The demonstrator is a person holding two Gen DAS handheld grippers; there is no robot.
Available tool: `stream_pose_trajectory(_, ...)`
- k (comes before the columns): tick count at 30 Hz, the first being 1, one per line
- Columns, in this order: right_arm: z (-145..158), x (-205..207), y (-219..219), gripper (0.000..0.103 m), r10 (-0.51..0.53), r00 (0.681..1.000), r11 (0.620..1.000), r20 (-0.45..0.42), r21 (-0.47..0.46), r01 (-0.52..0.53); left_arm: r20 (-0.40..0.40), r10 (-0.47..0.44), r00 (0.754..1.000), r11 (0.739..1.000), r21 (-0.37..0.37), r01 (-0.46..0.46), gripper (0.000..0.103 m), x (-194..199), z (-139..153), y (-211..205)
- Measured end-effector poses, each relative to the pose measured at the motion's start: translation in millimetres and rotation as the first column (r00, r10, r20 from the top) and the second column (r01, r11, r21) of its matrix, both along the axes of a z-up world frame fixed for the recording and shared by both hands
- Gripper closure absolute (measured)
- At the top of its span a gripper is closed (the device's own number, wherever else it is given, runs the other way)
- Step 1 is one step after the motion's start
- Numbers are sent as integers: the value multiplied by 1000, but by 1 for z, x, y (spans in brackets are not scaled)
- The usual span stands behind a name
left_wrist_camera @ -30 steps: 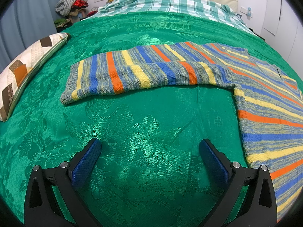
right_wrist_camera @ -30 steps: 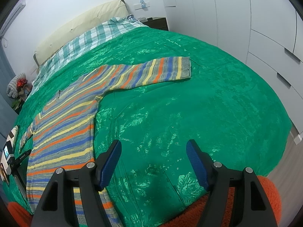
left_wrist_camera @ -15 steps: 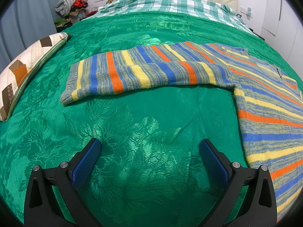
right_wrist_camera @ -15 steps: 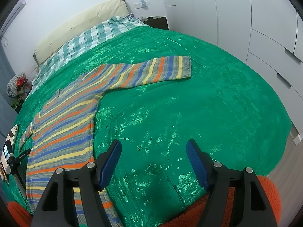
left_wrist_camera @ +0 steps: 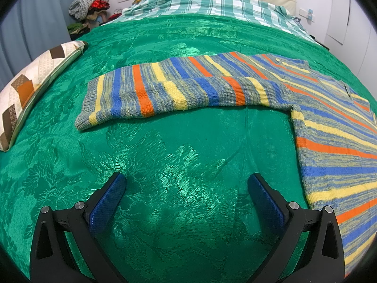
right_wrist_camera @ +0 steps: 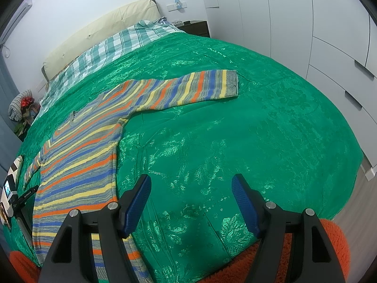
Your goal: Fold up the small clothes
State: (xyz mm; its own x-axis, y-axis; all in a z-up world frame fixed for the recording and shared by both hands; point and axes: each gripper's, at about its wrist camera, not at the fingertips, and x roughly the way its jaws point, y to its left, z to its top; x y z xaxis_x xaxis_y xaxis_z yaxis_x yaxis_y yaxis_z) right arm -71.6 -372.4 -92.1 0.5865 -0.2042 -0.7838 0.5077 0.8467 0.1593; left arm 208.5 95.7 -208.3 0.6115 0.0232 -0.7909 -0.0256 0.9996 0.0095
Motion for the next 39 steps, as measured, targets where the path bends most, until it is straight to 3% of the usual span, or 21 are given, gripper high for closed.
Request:
stream_pose_trajectory(12, 1, -2, -6, 32, -25, 999, 999, 29, 34, 24, 0, 0, 1000, 1000, 0, 0, 0, 0, 0, 0)
stream_pose_trajectory(18, 9, -8, -37, 32, -72, 992, 978, 105, 201, 49, 0, 0, 1000, 1000, 0, 0, 0, 0, 0, 0)
stream_pose_trajectory(21, 15, -1, -81, 32, -138, 980, 953, 141, 290, 93, 0, 0, 1000, 1000, 0, 0, 0, 0, 0, 0)
stream_pose_trajectory(25, 8, 22, -154, 32, -234, 959, 885, 157, 442, 144, 0, 0, 1000, 1000, 0, 0, 0, 0, 0, 0)
stream_pose_trajectory(30, -26, 78, -203, 35, -188, 973, 825, 135, 559, 82, 0, 0, 1000, 1000, -2, 0, 0, 0, 0, 0)
stream_pose_trajectory(36, -56, 128, -228, 45, -162, 985, 854, 55, 508, 112, 2, 1, 1000, 1000, 2, -1, 0, -2, 1, -2)
stream_pose_trajectory(39, -68, 140, -235, 56, -148, 989, 855, 29, 506, 113, 3, 1, 1000, 1000, 2, -1, 0, -2, 2, -3)
